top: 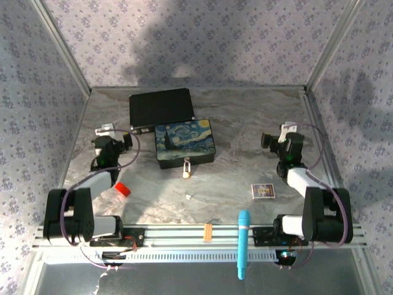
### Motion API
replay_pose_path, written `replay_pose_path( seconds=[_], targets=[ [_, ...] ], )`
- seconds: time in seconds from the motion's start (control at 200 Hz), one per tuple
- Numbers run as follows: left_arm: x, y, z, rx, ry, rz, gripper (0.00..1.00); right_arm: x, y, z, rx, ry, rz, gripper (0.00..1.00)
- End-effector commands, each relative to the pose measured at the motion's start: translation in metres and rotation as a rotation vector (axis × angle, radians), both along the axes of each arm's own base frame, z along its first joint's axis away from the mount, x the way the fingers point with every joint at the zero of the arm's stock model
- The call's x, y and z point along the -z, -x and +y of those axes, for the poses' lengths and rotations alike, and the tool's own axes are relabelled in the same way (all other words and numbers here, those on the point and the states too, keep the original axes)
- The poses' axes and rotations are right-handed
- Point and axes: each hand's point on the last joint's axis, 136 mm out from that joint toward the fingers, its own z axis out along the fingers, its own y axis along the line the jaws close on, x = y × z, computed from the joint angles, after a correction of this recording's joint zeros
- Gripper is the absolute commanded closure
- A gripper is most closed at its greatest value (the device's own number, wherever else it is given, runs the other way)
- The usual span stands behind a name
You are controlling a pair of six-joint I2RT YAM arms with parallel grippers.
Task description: Unlock the padlock with the key
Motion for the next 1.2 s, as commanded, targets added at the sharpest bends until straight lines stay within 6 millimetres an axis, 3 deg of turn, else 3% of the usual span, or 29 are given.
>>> replay_pose_path(
  seconds=[0.0,0.075,0.155,0.325,0.415,0.605,0.795,0.989,1.079,1.194],
  targets=[
    [-0.026,0.011,0.012,-0.129,0.117,-0.019,0.00,-0.033,0.011,0.002,0.028,-0.108,0.045,0.01],
    [-0.037,0.024,0.013,-0.192,0.262,-0.055,0.00,-0.045,0.018,0.009,0.011,-0.165,0.057,0.01],
    [-0.044,0.035,0.004,-0.196,0.414,-0.056,0.00,-0.055,0.026,0.033,-0.109,-0.224,0.096,0.01],
    [-0.043,0.046,-0.056,0.023,0.724,0.050,0.00,-0.059,0.051,0.068,-0.204,-0.311,0.207,0.01],
    [-0.034,0.057,-0.090,0.123,0.781,0.187,0.00,-0.055,0.066,0.088,-0.242,-0.352,0.259,0.01],
    [-0.019,0.092,-0.149,0.307,0.801,0.400,0.00,-0.035,0.096,0.145,-0.338,-0.370,0.358,0.01],
    [-0.003,0.134,-0.190,0.451,0.770,0.569,0.00,-0.013,0.127,0.203,-0.450,-0.374,0.456,0.03],
    [0.021,0.162,-0.212,0.506,0.744,0.681,0.00,0.030,0.156,0.259,-0.504,-0.394,0.589,0.19],
    [0.027,0.168,-0.222,0.526,0.771,0.702,0.01,0.046,0.172,0.291,-0.552,-0.371,0.641,0.21],
    [0.033,0.176,-0.227,0.522,0.682,0.732,0.02,0.061,0.191,0.327,-0.591,-0.352,0.679,0.25]
  ],
)
